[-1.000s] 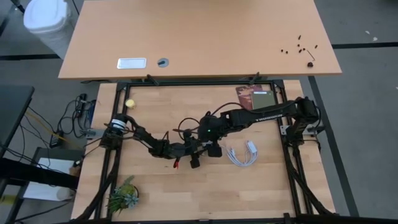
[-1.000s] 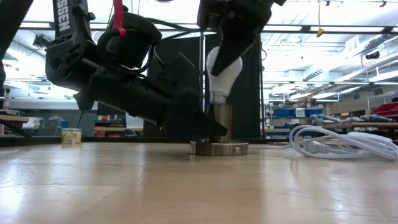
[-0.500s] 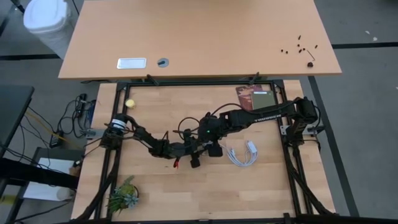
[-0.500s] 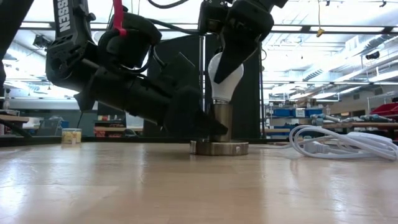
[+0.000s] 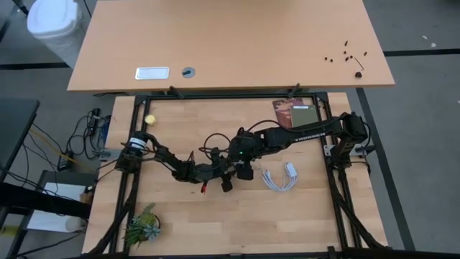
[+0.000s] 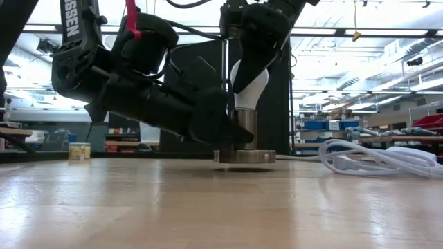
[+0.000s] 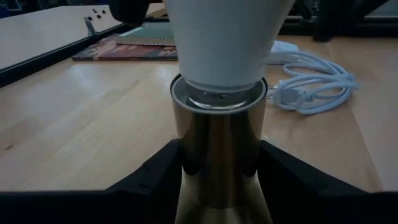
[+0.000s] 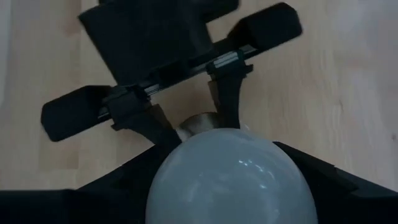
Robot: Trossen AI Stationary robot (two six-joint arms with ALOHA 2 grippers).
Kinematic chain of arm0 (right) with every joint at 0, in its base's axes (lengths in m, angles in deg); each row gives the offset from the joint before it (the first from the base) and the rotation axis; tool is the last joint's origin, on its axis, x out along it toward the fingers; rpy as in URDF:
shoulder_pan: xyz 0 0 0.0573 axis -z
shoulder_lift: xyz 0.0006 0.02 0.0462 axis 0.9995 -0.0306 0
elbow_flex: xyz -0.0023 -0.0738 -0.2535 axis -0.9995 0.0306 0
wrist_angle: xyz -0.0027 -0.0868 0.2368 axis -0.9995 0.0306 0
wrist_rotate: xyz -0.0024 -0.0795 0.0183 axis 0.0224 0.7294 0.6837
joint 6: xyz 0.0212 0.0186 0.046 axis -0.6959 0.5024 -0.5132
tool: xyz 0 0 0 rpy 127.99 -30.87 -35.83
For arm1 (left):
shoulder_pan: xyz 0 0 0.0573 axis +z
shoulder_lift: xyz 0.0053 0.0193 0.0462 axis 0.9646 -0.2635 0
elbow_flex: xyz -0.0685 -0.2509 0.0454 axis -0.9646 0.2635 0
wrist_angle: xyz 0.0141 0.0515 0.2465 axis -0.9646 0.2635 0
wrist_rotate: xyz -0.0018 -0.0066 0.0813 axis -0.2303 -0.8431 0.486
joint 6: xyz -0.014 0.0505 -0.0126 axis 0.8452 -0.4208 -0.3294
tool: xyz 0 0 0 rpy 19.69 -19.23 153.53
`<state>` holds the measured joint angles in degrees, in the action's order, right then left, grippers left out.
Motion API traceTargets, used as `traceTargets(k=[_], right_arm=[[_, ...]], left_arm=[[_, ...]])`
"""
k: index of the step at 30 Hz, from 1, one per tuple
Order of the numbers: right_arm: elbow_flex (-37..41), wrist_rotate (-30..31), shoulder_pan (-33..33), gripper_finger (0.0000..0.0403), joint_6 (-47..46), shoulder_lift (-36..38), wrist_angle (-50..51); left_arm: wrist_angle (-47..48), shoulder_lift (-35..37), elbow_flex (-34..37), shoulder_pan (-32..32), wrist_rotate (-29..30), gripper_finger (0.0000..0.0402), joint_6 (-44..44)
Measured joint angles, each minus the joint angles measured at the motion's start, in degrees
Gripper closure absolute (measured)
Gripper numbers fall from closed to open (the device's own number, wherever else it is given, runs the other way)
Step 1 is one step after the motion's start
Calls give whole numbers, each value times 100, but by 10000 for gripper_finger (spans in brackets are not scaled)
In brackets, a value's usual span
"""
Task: Screw lightbulb
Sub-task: Insert the light bulb into the lamp
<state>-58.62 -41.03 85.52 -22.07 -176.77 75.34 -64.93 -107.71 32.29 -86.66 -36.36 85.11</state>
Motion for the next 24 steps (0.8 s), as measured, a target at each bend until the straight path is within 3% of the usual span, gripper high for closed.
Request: traceTargets(k=[15,24], right_arm=[[2,467,-192,122,-1840,-98,82],[6,501,-203,104,-1806,-302,-5]], left_arm=[[-267,2,-9,-9,41,213,-15],[-310,13,-11,-22,38,213,-15]])
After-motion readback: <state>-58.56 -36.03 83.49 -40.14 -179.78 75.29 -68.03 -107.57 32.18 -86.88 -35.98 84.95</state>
